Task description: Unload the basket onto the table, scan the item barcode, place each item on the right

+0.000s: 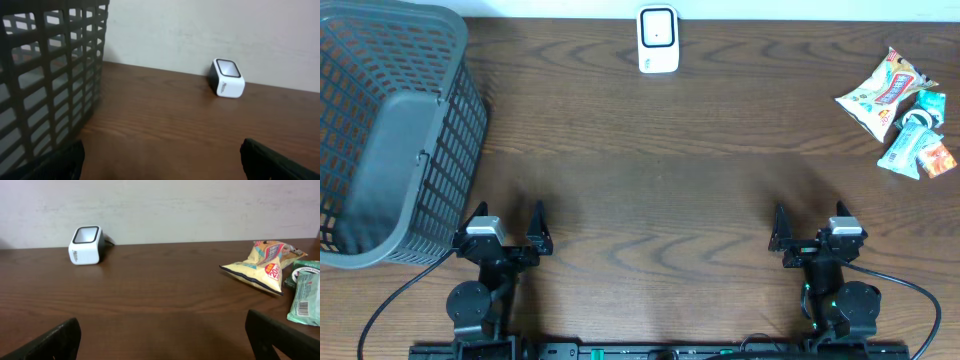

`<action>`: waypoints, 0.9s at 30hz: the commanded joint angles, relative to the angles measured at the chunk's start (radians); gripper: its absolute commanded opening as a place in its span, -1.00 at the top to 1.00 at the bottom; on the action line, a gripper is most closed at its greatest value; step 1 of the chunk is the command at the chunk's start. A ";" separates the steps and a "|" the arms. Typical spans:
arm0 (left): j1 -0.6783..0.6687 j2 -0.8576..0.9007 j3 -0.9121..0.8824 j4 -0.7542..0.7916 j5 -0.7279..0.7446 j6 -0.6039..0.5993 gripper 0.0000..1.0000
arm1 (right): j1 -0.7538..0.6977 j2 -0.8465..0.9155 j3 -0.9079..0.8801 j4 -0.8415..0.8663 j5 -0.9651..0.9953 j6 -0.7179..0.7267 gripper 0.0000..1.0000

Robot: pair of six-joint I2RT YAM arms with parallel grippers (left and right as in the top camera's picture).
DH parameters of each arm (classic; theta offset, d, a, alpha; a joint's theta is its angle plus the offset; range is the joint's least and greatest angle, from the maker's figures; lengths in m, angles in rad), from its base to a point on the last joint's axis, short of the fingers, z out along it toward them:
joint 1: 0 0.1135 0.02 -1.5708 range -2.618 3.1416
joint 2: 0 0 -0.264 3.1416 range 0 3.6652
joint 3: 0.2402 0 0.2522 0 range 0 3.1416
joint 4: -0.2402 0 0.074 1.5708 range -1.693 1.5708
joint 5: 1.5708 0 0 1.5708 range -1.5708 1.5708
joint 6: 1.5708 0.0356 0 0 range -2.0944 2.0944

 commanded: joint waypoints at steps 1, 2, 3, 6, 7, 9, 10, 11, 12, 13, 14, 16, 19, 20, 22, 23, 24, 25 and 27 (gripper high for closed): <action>-0.006 -0.009 -0.007 -0.053 -0.006 0.050 -0.96 | -0.008 -0.002 -0.001 -0.005 0.008 0.010 -0.98; -0.010 -0.009 -0.007 -0.052 -0.006 0.069 -0.96 | -0.008 -0.002 -0.001 -0.005 0.008 0.010 -0.98; -0.018 -0.009 -0.007 -0.052 -0.006 0.095 -0.95 | -0.008 -0.002 -0.001 -0.005 0.008 0.010 -0.98; -0.049 -0.009 -0.007 -0.053 -0.007 0.166 -0.96 | -0.008 -0.002 -0.001 -0.005 0.008 0.010 -0.99; -0.053 -0.009 -0.007 -0.053 -0.007 0.173 -0.95 | -0.008 -0.002 -0.001 -0.005 0.008 0.010 -0.99; -0.054 -0.009 -0.007 -0.053 -0.008 0.174 -0.95 | -0.008 -0.002 -0.001 -0.005 0.008 0.010 -0.98; -0.054 -0.009 -0.007 -0.054 -0.008 0.174 -0.95 | -0.008 -0.002 -0.001 -0.005 0.008 0.010 -0.99; -0.054 -0.009 -0.007 -0.054 -0.009 0.174 -0.95 | -0.008 -0.002 -0.001 -0.005 0.008 0.010 -0.99; -0.054 -0.009 -0.007 -0.055 -0.011 0.174 -0.96 | -0.008 -0.002 -0.001 -0.005 0.008 0.010 -0.98; -0.054 -0.009 -0.007 -0.056 -0.013 0.174 -0.96 | -0.008 -0.002 -0.001 -0.005 0.008 0.010 -0.99; -0.054 -0.009 -0.007 -0.056 -0.017 0.174 -0.95 | -0.008 -0.002 -0.001 -0.005 0.008 0.010 -0.99; -0.054 -0.009 -0.007 -0.057 -0.026 0.173 -0.96 | -0.008 -0.002 -0.001 -0.005 0.008 0.010 -0.99; -0.054 -0.009 -0.007 -0.058 -0.026 0.172 -0.96 | -0.008 -0.002 -0.001 -0.005 0.008 0.010 -0.99; -0.054 -0.009 -0.007 -0.058 -0.029 0.168 -0.96 | -0.008 -0.002 -0.001 -0.005 0.008 0.010 -0.99; -0.054 -0.009 -0.007 -0.061 -0.056 0.128 -0.96 | -0.008 -0.002 -0.001 -0.005 0.008 0.010 -0.98; -0.054 -0.009 -0.007 -0.064 -0.071 0.112 -0.95 | -0.008 -0.002 -0.001 -0.005 0.008 0.010 -0.98; -0.055 -0.009 -0.007 -0.064 -0.084 0.098 -0.96 | -0.008 -0.002 -0.001 -0.005 0.008 0.010 -0.98; -0.058 -0.009 -0.007 -0.064 -0.094 0.098 -0.96 | -0.008 -0.002 -0.001 -0.005 0.008 0.010 -0.99; -0.068 -0.009 -0.007 -0.068 -0.117 0.098 -0.95 | -0.008 -0.002 -0.001 -0.005 0.008 0.010 -0.98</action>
